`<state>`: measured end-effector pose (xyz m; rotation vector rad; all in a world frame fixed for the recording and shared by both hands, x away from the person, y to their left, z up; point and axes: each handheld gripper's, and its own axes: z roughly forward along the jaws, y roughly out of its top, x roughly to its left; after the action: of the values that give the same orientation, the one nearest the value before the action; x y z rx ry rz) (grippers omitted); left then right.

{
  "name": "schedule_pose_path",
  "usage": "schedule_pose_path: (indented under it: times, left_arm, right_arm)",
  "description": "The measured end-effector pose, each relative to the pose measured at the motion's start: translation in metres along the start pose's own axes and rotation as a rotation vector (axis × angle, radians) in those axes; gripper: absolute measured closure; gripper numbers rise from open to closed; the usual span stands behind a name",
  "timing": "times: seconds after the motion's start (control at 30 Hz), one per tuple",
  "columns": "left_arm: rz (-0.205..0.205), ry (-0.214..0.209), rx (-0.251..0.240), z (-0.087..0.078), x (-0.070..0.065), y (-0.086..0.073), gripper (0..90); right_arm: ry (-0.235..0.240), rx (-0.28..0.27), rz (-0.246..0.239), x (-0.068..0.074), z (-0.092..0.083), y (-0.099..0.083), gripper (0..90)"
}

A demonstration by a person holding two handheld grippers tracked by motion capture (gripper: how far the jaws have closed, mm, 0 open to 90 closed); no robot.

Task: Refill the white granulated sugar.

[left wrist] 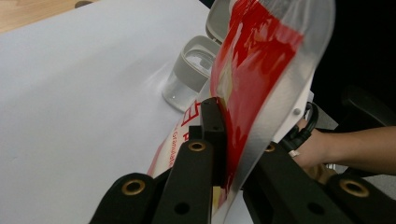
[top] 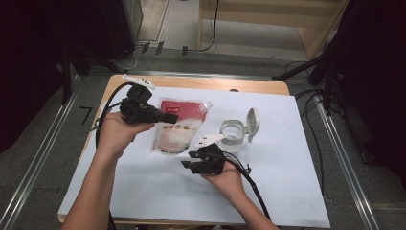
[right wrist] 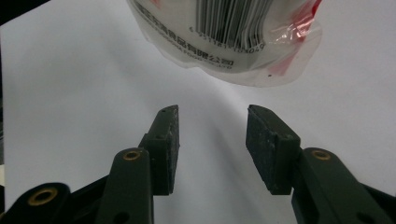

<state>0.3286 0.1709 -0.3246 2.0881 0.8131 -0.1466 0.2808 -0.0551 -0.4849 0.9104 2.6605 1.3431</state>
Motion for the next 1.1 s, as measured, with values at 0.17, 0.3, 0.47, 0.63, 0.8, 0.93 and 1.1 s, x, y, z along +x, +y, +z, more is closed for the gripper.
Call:
schedule_pose_path:
  times: [0.17, 0.3, 0.47, 0.63, 0.8, 0.93, 1.1]
  left_arm:
    - [-0.006, -0.001, 0.006, 0.004, -0.003, 0.001, 90.0]
    - [-0.015, -0.019, 0.015, 0.007, -0.004, 0.002, 90.0]
    - [-0.029, -0.035, 0.024, 0.009, -0.007, 0.003, 90.0]
    - [-0.022, -0.06, 0.013, 0.009, -0.014, 0.005, 90.0]
    - [-0.037, -0.084, 0.02, 0.01, -0.015, 0.005, 90.0]
    - [-0.073, -0.118, 0.009, 0.011, -0.011, 0.004, 90.0]
    - [-0.077, -0.142, 0.017, 0.01, -0.011, 0.004, 90.0]
  right_arm:
    - [-0.02, -0.017, -0.015, -0.002, 0.007, -0.003, 55.1]
    - [-0.046, -0.04, -0.032, -0.002, 0.01, -0.004, 55.1]
    - [-0.048, -0.063, -0.015, -0.006, 0.013, -0.009, 55.0]
    - [-0.038, -0.084, -0.014, -0.008, 0.017, -0.014, 55.9]
    - [-0.065, -0.158, -0.035, -0.007, 0.012, -0.017, 54.2]
    - [-0.068, -0.182, -0.062, -0.005, 0.009, -0.018, 52.8]
    - [-0.089, -0.206, -0.088, -0.006, 0.007, -0.019, 49.0]
